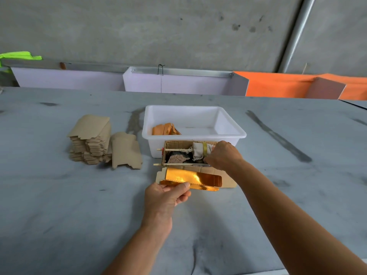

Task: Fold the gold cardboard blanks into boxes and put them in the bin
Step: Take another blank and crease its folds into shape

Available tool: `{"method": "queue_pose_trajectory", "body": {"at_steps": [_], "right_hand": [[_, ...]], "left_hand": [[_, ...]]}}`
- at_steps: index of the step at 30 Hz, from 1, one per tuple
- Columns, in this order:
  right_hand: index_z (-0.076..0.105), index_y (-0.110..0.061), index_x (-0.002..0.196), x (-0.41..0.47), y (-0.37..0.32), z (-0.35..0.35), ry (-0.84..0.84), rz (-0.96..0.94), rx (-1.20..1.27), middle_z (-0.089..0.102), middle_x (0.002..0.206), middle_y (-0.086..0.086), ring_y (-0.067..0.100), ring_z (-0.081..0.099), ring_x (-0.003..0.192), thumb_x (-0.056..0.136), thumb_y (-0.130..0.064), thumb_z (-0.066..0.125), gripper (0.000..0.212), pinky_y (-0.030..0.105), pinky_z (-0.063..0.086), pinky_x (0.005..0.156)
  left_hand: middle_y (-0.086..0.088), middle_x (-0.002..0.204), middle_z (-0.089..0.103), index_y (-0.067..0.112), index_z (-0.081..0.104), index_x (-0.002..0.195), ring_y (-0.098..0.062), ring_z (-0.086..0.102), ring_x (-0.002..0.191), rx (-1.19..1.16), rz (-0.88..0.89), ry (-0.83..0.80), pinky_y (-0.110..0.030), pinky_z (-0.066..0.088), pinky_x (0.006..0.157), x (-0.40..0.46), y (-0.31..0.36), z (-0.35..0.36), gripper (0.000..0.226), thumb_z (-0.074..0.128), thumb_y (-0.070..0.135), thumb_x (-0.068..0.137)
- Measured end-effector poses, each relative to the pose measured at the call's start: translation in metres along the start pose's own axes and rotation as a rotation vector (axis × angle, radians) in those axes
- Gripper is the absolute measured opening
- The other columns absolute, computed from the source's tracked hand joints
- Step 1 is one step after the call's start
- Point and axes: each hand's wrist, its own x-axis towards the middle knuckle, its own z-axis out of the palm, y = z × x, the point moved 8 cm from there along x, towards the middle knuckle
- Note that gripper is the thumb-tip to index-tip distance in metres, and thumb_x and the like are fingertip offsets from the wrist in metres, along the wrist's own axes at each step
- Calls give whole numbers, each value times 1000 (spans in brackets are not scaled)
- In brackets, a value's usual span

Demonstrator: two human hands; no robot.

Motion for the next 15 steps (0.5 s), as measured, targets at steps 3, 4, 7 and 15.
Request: {"method": "queue_pose_trajectory", "body": {"at_steps": [3,4,7,15], "right_hand": [[47,-11,95,2,2,4,-20,50,19,50,91,6,25,50,93,82,-23,60,22,35,41,77],[48,-11,95,2,3,4,-13,66,34,51,91,6,25,52,95,82,-24,61,23,36,42,79],[49,-12,94,2,4,3,22,95,45,54,95,7,28,55,103,81,-26,62,23,37,43,86],[49,-14,83,1,8,-1,89,110,161,57,86,6,26,59,93,76,-26,72,27,38,50,83]], "left_hand": [[-11,63,69,3,67,72,-20,64,52,-4,-9,2,-25,55,53,0,-2,0,13,73,-9,72],[-10,63,69,4,67,72,-20,64,52,-2,-12,2,-25,56,53,0,-3,0,13,73,-8,72],[-10,64,70,4,67,75,-20,66,55,23,-15,4,-26,55,54,1,-4,-1,12,74,-5,72],[-8,66,71,7,68,74,-20,68,57,56,-16,8,-27,56,57,2,-6,-3,12,76,-3,72]]}}
